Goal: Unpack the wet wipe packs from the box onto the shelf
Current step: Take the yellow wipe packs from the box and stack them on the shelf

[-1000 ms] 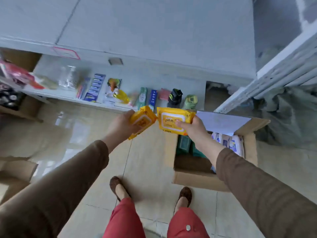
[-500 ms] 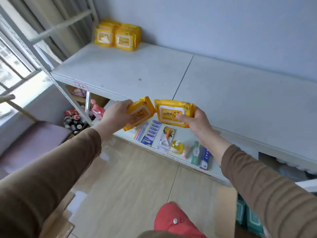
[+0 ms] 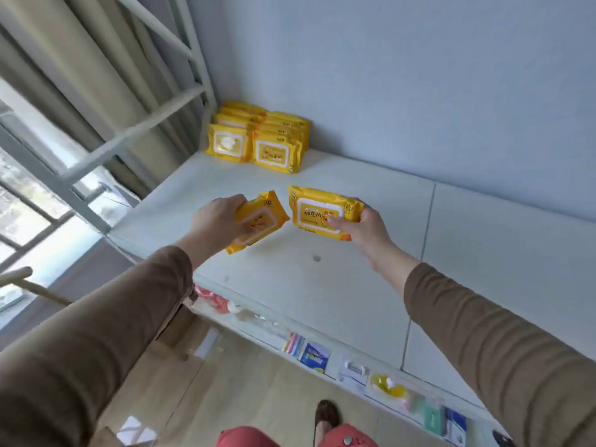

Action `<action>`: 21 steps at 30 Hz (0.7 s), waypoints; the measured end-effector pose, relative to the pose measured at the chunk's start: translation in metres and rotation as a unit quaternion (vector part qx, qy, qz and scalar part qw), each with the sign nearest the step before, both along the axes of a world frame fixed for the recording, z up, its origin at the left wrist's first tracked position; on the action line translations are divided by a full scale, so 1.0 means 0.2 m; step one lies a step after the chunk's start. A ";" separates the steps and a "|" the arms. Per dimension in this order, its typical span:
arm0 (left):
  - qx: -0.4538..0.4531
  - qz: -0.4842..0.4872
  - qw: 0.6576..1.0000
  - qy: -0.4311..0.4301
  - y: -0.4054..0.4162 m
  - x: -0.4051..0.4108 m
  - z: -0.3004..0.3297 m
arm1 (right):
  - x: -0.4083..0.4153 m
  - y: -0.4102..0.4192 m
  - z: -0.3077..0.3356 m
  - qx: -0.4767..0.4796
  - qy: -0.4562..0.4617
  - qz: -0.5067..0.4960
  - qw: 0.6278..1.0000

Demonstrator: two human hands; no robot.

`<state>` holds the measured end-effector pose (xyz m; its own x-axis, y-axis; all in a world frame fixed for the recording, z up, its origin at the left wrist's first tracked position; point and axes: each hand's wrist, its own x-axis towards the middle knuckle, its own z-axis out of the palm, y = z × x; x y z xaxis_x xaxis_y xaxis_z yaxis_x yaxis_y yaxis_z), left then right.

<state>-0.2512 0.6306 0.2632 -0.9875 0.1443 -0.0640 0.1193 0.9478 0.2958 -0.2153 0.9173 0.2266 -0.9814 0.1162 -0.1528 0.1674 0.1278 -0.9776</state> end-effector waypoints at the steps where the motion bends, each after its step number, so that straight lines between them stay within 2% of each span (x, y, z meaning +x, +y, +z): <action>1: 0.001 0.003 1.000 -0.001 -0.05 -0.10 0.00 | -0.11 -0.06 0.00 0.002 -0.002 0.002 1.000; 4: -0.011 -0.006 1.000 -0.001 -0.20 -0.39 -0.02 | -0.40 -0.22 -0.02 0.016 0.003 -0.005 1.000; 12: -0.070 -0.105 0.992 0.007 -0.43 -1.18 -0.07 | -0.96 -0.51 -0.10 0.010 0.007 -0.046 0.999; 16: -0.100 -0.182 0.978 -0.017 -0.45 -1.47 -0.10 | -1.11 -0.58 -0.21 0.078 0.004 -0.110 0.991; 21: -0.107 -0.238 0.965 0.031 -0.45 -1.64 -0.12 | -1.15 -0.66 -0.28 0.168 0.001 -0.192 0.967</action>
<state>-0.5792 0.5404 0.2391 -0.8150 0.5731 -0.0855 0.5681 0.8193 0.0772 -0.4450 0.7860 0.1709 -0.8564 0.5146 -0.0416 0.2640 0.3671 -0.8919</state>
